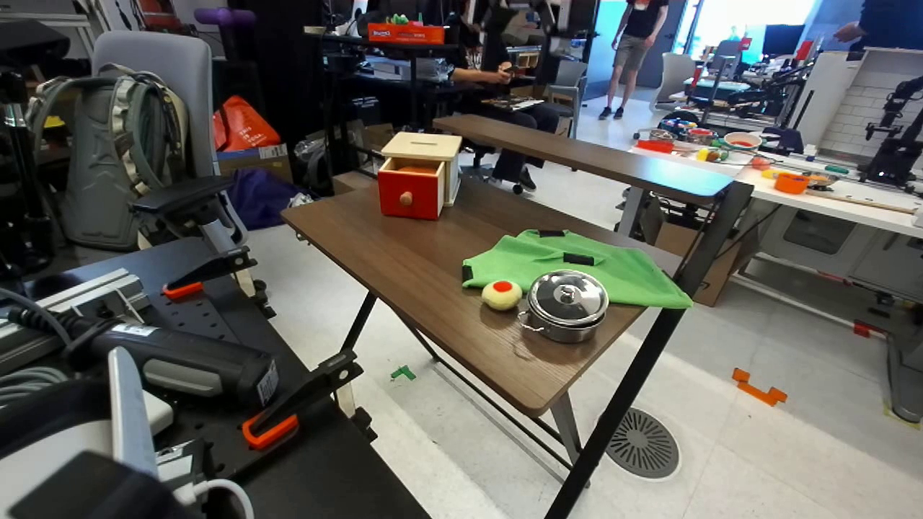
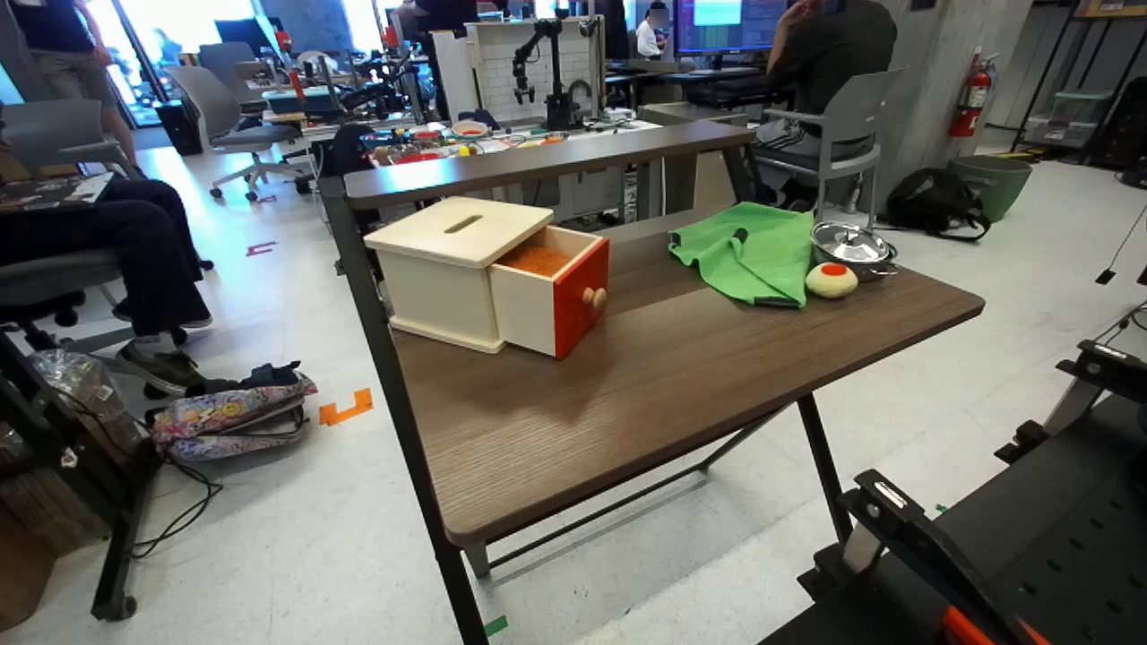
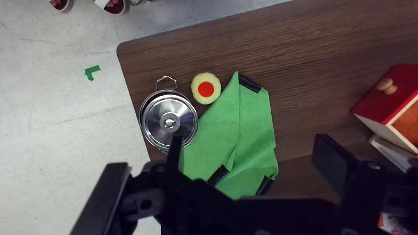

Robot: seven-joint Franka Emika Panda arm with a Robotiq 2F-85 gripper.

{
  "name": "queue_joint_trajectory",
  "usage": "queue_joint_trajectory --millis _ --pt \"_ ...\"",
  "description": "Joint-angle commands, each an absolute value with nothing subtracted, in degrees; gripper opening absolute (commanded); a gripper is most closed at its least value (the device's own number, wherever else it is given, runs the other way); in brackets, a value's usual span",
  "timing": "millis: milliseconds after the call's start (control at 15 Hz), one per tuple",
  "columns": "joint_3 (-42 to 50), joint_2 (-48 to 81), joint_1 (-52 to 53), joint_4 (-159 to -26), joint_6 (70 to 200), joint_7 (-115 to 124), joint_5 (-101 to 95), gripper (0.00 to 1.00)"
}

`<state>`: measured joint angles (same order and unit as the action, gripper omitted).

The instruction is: Move the green cloth

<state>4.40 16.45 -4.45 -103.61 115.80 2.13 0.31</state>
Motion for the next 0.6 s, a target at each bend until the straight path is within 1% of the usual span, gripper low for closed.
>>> queue_joint_trajectory --millis 0,67,133,267,533 --pt "4.12 30.72 -4.32 -89.6 110.98 4.3 0.73 1.0" --pt "4.27 33.66 -4.08 -86.78 109.26 5.2 0.15 1.0" --pt "4.17 27.05 -4.41 -95.19 113.82 3.51 0.26 1.0" --pt "4.16 30.26 -4.42 -93.32 113.92 3.66 0.23 1.0" --pt "4.19 28.76 -4.42 -93.64 113.89 3.66 0.23 1.0"
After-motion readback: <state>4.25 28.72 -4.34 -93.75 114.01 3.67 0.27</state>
